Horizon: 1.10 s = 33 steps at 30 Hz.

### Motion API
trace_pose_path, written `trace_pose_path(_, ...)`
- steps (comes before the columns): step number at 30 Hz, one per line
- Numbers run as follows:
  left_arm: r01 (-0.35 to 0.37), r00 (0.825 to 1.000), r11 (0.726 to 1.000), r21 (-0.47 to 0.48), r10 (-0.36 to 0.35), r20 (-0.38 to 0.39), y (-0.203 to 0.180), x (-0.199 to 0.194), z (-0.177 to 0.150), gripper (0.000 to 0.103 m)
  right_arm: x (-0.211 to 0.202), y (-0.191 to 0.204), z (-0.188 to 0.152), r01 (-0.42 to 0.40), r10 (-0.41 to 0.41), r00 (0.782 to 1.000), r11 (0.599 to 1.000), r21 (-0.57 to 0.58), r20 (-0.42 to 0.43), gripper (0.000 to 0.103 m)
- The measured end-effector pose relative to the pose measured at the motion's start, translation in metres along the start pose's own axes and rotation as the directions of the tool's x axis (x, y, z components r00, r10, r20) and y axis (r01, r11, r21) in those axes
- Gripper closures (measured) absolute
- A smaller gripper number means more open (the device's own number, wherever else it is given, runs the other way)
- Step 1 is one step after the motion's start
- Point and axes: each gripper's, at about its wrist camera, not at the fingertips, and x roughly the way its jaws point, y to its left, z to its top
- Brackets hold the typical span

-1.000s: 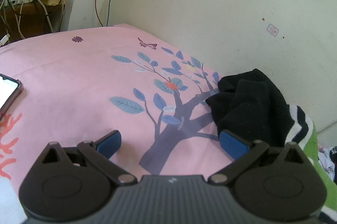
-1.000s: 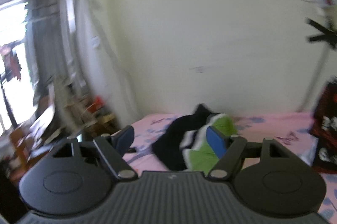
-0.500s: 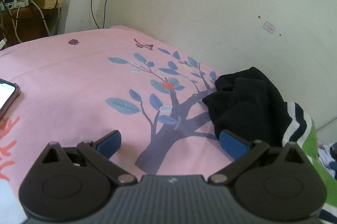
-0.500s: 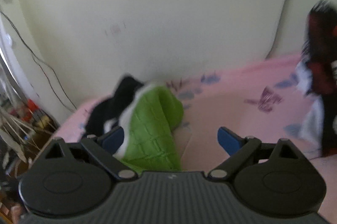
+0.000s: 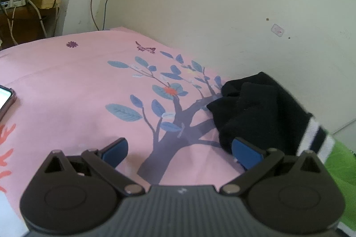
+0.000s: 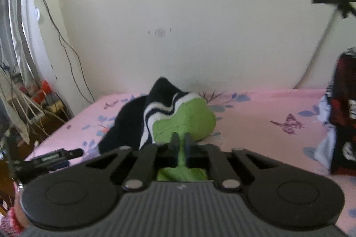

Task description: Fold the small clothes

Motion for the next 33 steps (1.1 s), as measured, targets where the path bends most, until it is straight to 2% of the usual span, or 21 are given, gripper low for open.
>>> trace_pose_path(3, 0.017, 1.0, 1.0, 0.015, -0.017, -0.022, -0.003, 0.004, 0.0, 0.0, -0.035, -0.009, -0.002, 0.034, -0.036, 0.996, 0.999, 0.025, 0.083, 0.103)
trace_pose_path(5, 0.04, 0.997, 0.999, 0.018, -0.039, -0.074, -0.007, 0.013, 0.003, 0.0, -0.044, -0.01, -0.004, 0.108, -0.108, 0.988, 0.994, 0.006, 0.109, 0.101)
trace_pose_path(6, 0.051, 0.995, 0.998, 0.02, -0.049, -0.089, -0.011, 0.017, 0.004, 0.0, -0.043, -0.013, -0.007, 0.116, -0.115, 0.989, 0.993, 0.0, 0.094, 0.088)
trace_pose_path(7, 0.062, 0.994, 0.998, 0.023, -0.059, -0.095, -0.015, 0.02, 0.006, 0.0, -0.041, -0.015, -0.01, 0.112, -0.112, 0.992, 0.994, 0.01, 0.066, 0.052)
trace_pose_path(8, 0.082, 0.991, 0.996, 0.022, -0.079, -0.105, -0.02, 0.023, 0.008, 0.0, -0.037, -0.017, -0.014, 0.114, -0.115, 0.992, 0.993, 0.029, 0.044, 0.024)
trace_pose_path(12, 0.149, 0.968, 0.989, 0.018, -0.142, -0.207, -0.048, 0.052, 0.013, 0.0, -0.019, -0.018, -0.036, 0.068, -0.067, 0.998, 0.995, 0.076, -0.014, 0.025)
trace_pose_path(14, 0.136, 0.971, 0.989, 0.06, -0.12, -0.209, -0.065, 0.062, 0.012, 0.005, -0.007, -0.019, -0.045, 0.057, -0.053, 0.997, 0.993, 0.106, -0.047, 0.032)
trace_pose_path(15, 0.147, 0.967, 0.986, 0.075, -0.127, -0.221, -0.072, 0.066, 0.011, 0.024, -0.001, -0.018, -0.049, 0.049, -0.041, 0.997, 0.991, 0.125, -0.068, 0.041)
trace_pose_path(16, 0.141, 0.968, 0.986, 0.088, -0.118, -0.222, -0.078, 0.069, 0.01, 0.052, 0.004, -0.017, -0.051, 0.042, -0.031, 0.996, 0.99, 0.132, -0.086, 0.067)
trace_pose_path(17, 0.11, 0.971, 0.989, 0.099, -0.086, -0.224, -0.082, 0.069, 0.01, 0.059, 0.006, -0.014, -0.05, 0.044, -0.033, 0.995, 0.991, 0.126, -0.091, 0.084)
trace_pose_path(19, 0.137, 0.971, 0.989, 0.057, -0.123, -0.207, -0.075, 0.056, 0.016, 0.092, -0.006, -0.002, -0.047, -0.014, 0.02, 0.998, 0.995, 0.099, -0.062, 0.085)
trace_pose_path(21, 0.25, 0.952, 0.968, -0.035, -0.252, -0.173, -0.055, 0.029, 0.029, 0.092, -0.022, 0.019, -0.038, -0.121, 0.122, 0.992, 0.992, 0.036, -0.037, 0.085)
trace_pose_path(23, 0.316, 0.941, 0.945, -0.083, -0.324, -0.099, -0.033, -0.007, 0.043, 0.093, -0.035, 0.043, -0.034, -0.23, 0.229, 0.972, 0.973, -0.027, -0.048, 0.085)
trace_pose_path(25, 0.336, 0.942, 0.939, -0.074, -0.337, 0.007, -0.012, -0.051, 0.054, 0.093, -0.041, 0.062, -0.036, -0.366, 0.362, 0.929, 0.93, -0.043, -0.07, 0.085)
trace_pose_path(26, 0.333, 0.942, 0.941, -0.058, -0.33, 0.052, -0.003, -0.071, 0.057, 0.093, -0.042, 0.071, -0.04, -0.436, 0.432, 0.897, 0.899, -0.041, -0.091, 0.085)
trace_pose_path(28, 0.265, 0.958, 0.964, -0.021, -0.261, 0.117, 0.011, -0.102, 0.06, 0.092, -0.037, 0.093, -0.055, -0.585, 0.57, 0.804, 0.81, -0.05, -0.171, 0.08)
trace_pose_path(29, 0.215, 0.969, 0.977, -0.011, -0.211, 0.13, 0.017, -0.112, 0.06, 0.092, -0.032, 0.103, -0.065, -0.63, 0.606, 0.765, 0.775, -0.059, -0.218, 0.073)
trace_pose_path(30, 0.18, 0.975, 0.984, -0.013, -0.177, 0.135, 0.024, -0.118, 0.058, 0.092, -0.028, 0.113, -0.074, -0.654, 0.616, 0.742, 0.751, -0.085, -0.266, 0.065)
trace_pose_path(31, 0.155, 0.98, 0.988, -0.022, -0.151, 0.133, 0.033, -0.122, 0.056, 0.091, -0.025, 0.119, -0.082, -0.649, 0.598, 0.747, 0.751, -0.123, -0.29, 0.037)
trace_pose_path(32, 0.132, 0.984, 0.991, -0.035, -0.127, 0.126, 0.041, -0.124, 0.053, 0.09, -0.024, 0.121, -0.087, -0.633, 0.578, 0.764, 0.758, -0.159, -0.287, 0.024)
trace_pose_path(33, 0.1, 0.987, 0.994, -0.048, -0.093, 0.131, 0.049, -0.126, 0.049, 0.088, -0.025, 0.119, -0.089, -0.605, 0.556, 0.791, 0.773, -0.19, -0.253, 0.024)
